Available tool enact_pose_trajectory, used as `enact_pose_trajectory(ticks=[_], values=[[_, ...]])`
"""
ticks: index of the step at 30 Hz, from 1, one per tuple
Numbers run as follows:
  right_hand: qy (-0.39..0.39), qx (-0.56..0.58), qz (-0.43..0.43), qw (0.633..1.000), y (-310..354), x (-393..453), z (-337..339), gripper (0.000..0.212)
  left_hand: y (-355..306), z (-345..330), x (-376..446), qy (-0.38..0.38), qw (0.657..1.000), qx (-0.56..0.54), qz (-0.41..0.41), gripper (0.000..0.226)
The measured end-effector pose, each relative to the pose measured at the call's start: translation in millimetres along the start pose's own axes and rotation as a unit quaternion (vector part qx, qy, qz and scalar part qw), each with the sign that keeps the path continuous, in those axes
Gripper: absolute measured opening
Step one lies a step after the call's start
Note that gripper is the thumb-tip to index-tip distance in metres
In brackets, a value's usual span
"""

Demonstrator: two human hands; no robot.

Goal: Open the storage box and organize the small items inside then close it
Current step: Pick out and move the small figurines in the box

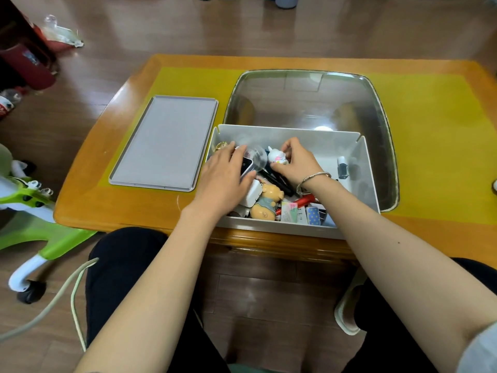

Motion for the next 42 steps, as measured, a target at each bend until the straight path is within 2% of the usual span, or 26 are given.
enact_pose_trajectory(ticks=[3,6,9,12,14,20,23,28,34,38,42], values=[[0.016,0.043,0.048,0.998,8.4,-6.4,-0.3,0.037,-3.4,-5.4,12.9,0.029,0.999,0.005,-0.012,0.062],[0.046,0.039,0.088,0.994,12.5,-15.3,-1.5,0.043,-3.2,-1.2,26.5,0.03,0.998,-0.055,-0.013,0.05],[0.021,0.034,0.106,0.994,11.0,-19.9,7.6,0.042,-4.9,-1.9,41.2,0.039,0.998,-0.042,-0.019,0.045],[-0.018,0.062,0.093,0.994,6.0,-21.8,17.1,0.04,-11.8,-14.2,49.8,0.086,0.995,0.039,-0.037,0.043],[-0.039,0.076,0.079,0.993,1.8,-21.4,19.9,0.039,-15.6,-16.4,52.7,0.088,0.993,0.058,-0.053,0.039],[-0.068,0.104,0.032,0.992,-13.8,-18.6,19.5,0.039,-19.1,5.2,68.0,0.031,0.995,-0.05,-0.077,0.022],[-0.072,0.122,0.025,0.99,-16.4,-18.3,16.8,0.039,-20.5,3.2,84.7,0.035,0.996,-0.016,-0.079,0.026],[-0.069,0.145,0.022,0.987,-17.8,-19.2,14.4,0.038,-19.4,-19.1,100.5,0.12,0.988,0.065,-0.076,0.041],[-0.047,0.168,0.022,0.984,-16.1,-19.6,7.5,0.039,-15.0,-31.5,107.3,0.153,0.968,0.183,-0.077,0.042],[-0.041,0.173,0.018,0.984,-17.4,-20.1,6.0,0.04,-20.0,-36.8,98.0,0.125,0.956,0.255,-0.073,0.036],[-0.034,0.164,0.026,0.985,-15.9,-21.7,4.7,0.038,-22.2,-33.4,95.3,0.103,0.965,0.229,-0.072,0.029]])
Point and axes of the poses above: each hand's wrist, its own x-axis towards the middle knuckle, its own z-axis out of the back of the hand, y = z × x, the point moved 7 cm from there along x, towards the middle knuckle, and after that the axes turned 13 degrees about z, right-handed, at the moved point
